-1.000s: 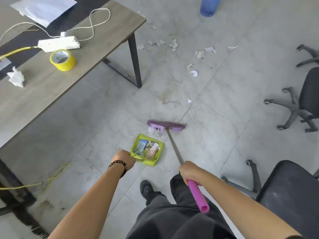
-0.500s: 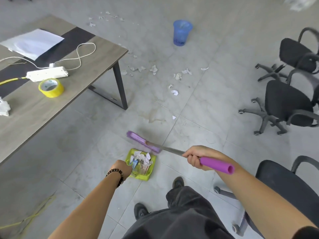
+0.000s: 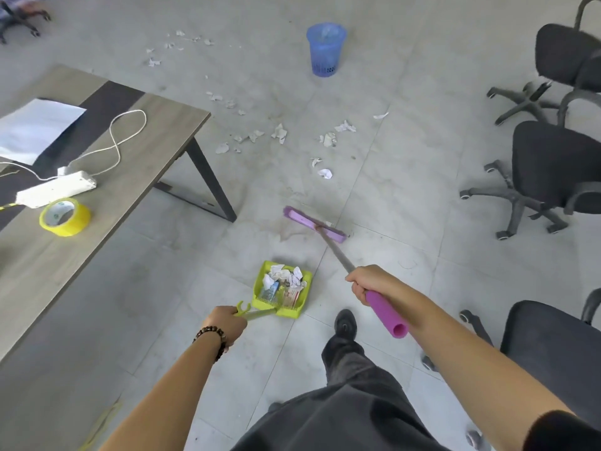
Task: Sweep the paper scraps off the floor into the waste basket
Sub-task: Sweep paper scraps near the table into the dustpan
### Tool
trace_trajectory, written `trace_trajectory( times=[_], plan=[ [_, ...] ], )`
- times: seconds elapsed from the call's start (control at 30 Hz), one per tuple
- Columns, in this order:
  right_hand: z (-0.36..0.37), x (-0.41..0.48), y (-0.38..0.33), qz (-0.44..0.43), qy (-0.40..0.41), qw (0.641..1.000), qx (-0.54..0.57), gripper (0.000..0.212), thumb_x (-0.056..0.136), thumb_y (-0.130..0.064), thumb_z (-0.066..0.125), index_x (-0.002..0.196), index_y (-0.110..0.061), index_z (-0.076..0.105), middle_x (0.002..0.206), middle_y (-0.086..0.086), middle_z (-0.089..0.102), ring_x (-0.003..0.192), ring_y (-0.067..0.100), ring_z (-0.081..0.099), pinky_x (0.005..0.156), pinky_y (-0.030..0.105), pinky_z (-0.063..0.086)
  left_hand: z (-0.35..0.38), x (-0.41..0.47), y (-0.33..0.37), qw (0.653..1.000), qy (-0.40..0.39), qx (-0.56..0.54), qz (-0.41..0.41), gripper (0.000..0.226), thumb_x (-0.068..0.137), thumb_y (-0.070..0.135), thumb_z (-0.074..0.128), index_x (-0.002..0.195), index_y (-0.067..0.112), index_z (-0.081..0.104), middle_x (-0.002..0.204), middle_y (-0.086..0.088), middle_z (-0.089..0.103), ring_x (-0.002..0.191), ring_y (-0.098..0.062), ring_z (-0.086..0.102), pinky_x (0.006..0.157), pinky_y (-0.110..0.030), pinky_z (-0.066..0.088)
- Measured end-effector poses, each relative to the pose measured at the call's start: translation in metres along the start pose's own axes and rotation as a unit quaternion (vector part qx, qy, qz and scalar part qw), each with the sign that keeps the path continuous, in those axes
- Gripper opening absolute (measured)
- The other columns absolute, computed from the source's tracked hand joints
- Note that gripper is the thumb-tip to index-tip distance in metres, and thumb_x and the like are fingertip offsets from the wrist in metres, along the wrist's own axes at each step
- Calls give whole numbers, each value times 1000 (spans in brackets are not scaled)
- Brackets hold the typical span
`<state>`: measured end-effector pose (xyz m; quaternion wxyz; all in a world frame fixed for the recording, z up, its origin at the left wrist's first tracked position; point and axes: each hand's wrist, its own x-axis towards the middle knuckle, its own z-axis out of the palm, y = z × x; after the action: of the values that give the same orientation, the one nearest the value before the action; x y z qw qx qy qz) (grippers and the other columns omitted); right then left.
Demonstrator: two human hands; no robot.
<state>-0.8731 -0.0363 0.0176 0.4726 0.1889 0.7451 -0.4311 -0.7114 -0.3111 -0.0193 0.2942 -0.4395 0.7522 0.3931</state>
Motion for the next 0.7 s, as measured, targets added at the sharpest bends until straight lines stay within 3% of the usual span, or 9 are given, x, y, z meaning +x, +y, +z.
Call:
trace_trajectory(
  times=[0.13, 0.23, 0.33, 0.43, 0.53, 0.7],
  plan=[
    [-16, 42, -29, -15, 28, 999, -37, 18, 84, -12, 50, 78, 2, 59, 40, 8, 53, 35, 20, 48, 46, 25, 44, -5, 1, 23, 999, 1, 0, -37, 19, 80, 7, 50, 86, 17, 66, 54, -2, 36, 38, -17, 28, 42, -17, 24],
    [-27, 68, -48, -21, 43, 996, -81, 25, 80, -16, 51, 83, 5, 65, 56, 15, 62, 50, 27, 59, 61, 34, 55, -6, -1, 34, 998, -2, 4, -64, 22, 83, 7, 50, 90, 19, 67, 51, -1, 34, 35, -15, 25, 40, -16, 23],
    [-39, 87, -71, -8, 53, 989, -141, 17, 79, -9, 48, 87, 2, 60, 65, 16, 64, 60, 29, 61, 56, 30, 52, -4, -3, 36, 996, -7, 4, -88, 24, 83, 6, 49, 93, 18, 66, 50, -1, 33, 35, -15, 23, 40, -16, 21],
    [-41, 94, -84, 11, 63, 979, -195, 10, 80, -8, 47, 77, -2, 54, 63, 14, 61, 60, 28, 59, 52, 25, 45, -1, -2, 29, 994, -11, 12, -104, 28, 83, 6, 51, 102, 16, 68, 51, -2, 35, 35, -16, 25, 38, -16, 22],
    [-27, 86, -73, 32, 49, 971, -231, 9, 81, -5, 46, 75, -2, 53, 64, 14, 60, 61, 28, 59, 52, 25, 45, 5, -2, 16, 994, -20, 26, -102, 30, 81, 6, 50, 103, 11, 70, 51, -1, 37, 37, -18, 28, 39, -16, 25],
    [18, 58, -2, 72, 36, 970, -229, 23, 81, -6, 46, 101, 2, 55, 70, 16, 61, 62, 29, 61, 54, 28, 48, -6, 5, -6, 995, -32, 17, -93, 20, 78, 4, 47, 86, 4, 65, 52, -4, 37, 38, -18, 28, 39, -17, 26]
  ],
)
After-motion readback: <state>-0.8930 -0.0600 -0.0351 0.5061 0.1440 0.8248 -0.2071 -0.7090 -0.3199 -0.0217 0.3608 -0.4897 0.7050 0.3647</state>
